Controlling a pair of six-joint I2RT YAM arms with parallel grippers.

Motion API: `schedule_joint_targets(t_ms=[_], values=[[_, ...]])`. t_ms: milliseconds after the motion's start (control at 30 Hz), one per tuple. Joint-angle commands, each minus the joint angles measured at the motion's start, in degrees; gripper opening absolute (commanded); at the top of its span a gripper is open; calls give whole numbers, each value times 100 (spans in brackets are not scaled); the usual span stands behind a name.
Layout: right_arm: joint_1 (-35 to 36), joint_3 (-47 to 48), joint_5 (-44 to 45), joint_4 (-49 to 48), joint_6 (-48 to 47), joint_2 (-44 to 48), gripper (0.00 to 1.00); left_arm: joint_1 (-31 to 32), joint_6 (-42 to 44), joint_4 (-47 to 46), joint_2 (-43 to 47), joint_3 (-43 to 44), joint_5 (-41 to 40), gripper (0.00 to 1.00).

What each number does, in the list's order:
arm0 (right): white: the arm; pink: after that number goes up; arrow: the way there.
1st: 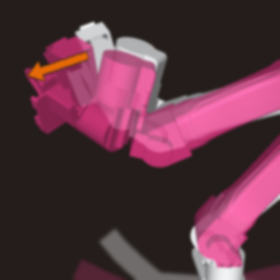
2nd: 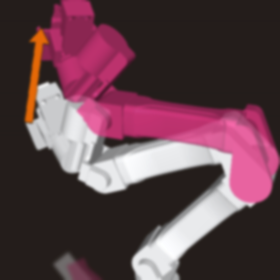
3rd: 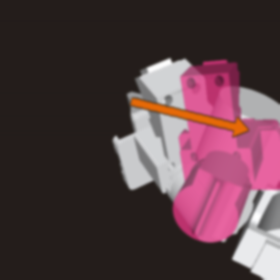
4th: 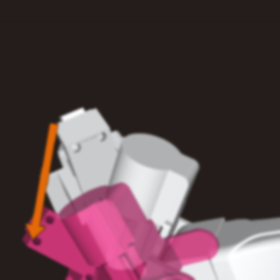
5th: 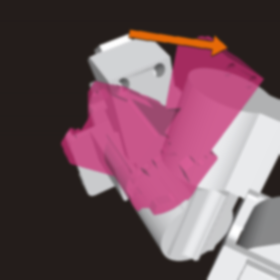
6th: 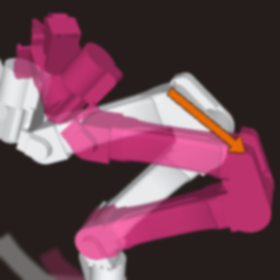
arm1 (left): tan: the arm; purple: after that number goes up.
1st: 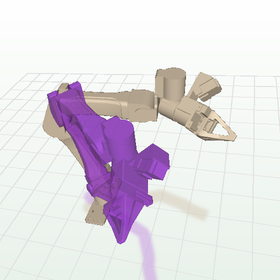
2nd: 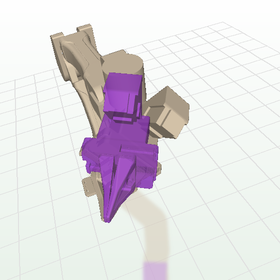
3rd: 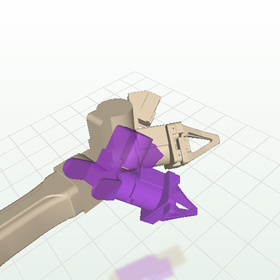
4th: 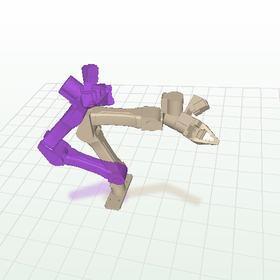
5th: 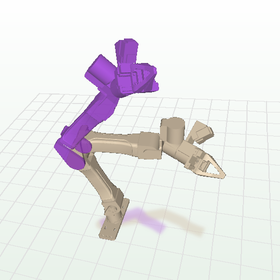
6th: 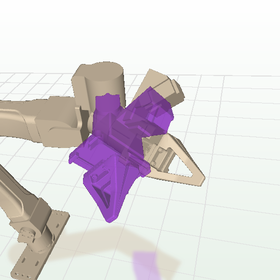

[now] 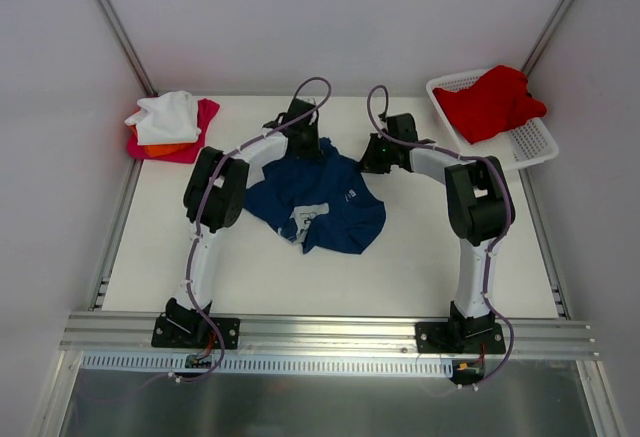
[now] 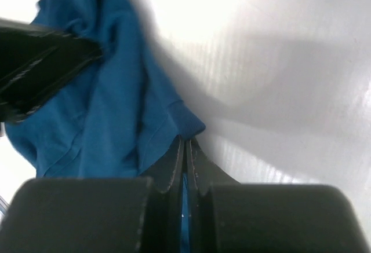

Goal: Fold and stack the t-shirts
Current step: Flatten out the tshirt

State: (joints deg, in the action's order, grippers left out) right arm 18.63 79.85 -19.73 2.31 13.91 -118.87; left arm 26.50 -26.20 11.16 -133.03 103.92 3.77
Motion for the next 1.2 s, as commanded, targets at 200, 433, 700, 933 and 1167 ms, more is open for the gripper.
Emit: schedule_joint_targets(t_ms=[200, 433, 700, 933, 1167], values=[[-263, -338, 496, -151, 120, 593, 0, -777, 273, 194, 1472, -1356, -790, 0], [-492, -541, 795, -143, 217, 733, 0, -1279, 466, 115, 2413, -2209, -1010, 0], [-755, -743, 1155, -134, 217, 1014, 0, -1849, 642, 80, 2809, -2622, -1212, 0], [-1107, -910, 1340, -73, 226, 1278, 0, -2219, 800, 97, 2993, -2833, -1616, 0], [-1502, -1068, 1524, -2, 270, 1489, 0, -2728, 607, 194, 3046, -2798, -1730, 0]])
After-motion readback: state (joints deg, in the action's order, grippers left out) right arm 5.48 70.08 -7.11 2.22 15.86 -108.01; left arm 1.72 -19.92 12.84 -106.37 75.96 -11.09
